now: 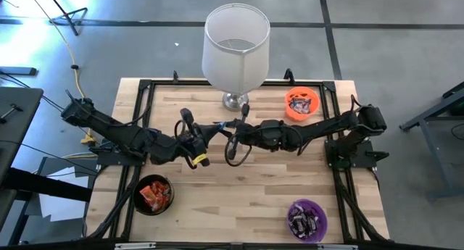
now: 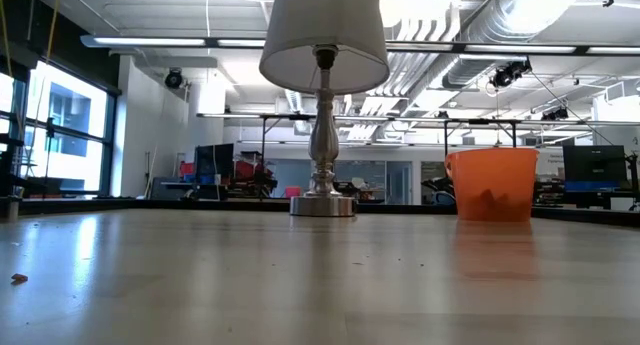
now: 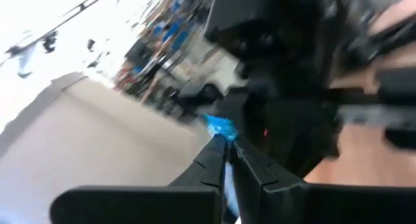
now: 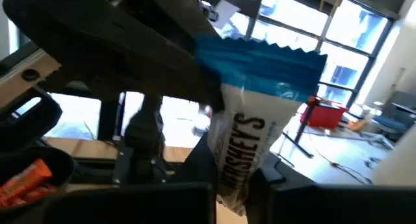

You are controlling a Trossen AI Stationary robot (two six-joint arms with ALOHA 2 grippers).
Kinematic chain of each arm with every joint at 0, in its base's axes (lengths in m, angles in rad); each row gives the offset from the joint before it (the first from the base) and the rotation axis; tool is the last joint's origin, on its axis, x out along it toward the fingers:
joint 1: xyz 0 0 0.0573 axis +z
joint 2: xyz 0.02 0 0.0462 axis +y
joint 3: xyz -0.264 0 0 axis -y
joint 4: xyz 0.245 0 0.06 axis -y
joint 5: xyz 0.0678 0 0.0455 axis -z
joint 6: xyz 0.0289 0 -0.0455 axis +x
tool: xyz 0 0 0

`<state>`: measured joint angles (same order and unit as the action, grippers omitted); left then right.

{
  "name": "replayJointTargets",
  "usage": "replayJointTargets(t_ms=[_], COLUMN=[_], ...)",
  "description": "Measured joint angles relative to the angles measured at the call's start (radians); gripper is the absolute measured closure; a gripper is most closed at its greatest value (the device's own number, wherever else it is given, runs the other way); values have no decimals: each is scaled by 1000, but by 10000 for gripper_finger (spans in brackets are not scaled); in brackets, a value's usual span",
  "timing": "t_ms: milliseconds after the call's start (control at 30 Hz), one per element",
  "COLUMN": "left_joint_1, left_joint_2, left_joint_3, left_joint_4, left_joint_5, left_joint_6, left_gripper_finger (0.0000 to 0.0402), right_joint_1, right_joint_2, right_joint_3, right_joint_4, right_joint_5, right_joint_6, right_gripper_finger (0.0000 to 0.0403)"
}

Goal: Sort candy
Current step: Put the white chocolate bar into the orange bucket

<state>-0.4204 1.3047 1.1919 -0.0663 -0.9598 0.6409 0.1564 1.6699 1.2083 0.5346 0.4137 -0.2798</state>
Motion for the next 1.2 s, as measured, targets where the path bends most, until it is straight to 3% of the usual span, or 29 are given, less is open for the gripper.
replayJointTargets(t_ms=[200, 333, 467, 600, 767, 933, 1067, 1200], left_joint_1=[1, 0, 0, 4, 25, 37, 37, 41], left_joint_2=[-2, -2, -10, -27, -35, -35, -35, -35], left_joint_3=[0, 0, 0, 1, 1, 1, 0, 0], left_joint_4=[-119, -219, -389, -645, -943, -1093, -1115, -1114], left_joint_5=[-266, -392, -464, -440, -311, -267, -267, -278], left_joint_6=[55, 10, -148, -456, -861, -1120, -1188, -1192], left_gripper_finger=[364, 337, 320, 316, 316, 316, 316, 316], right_joint_1=[2, 1, 17, 49, 32, -18, -88, -178], right_joint_2=[0, -10, -74, -185, -341, -439, -465, -466], right_joint_3=[0, 0, 0, 0, 1, 1, 1, 1], right_joint_4=[-32, -94, -340, -754, -1332, -1777, -1999, -2061], right_joint_5=[98, 174, 394, 588, 512, 465, 438, 424], right_joint_6=[-17, -17, 23, 252, 800, 1183, 1320, 1280], right_gripper_finger=[391, 391, 391, 391, 391, 390, 390, 390])
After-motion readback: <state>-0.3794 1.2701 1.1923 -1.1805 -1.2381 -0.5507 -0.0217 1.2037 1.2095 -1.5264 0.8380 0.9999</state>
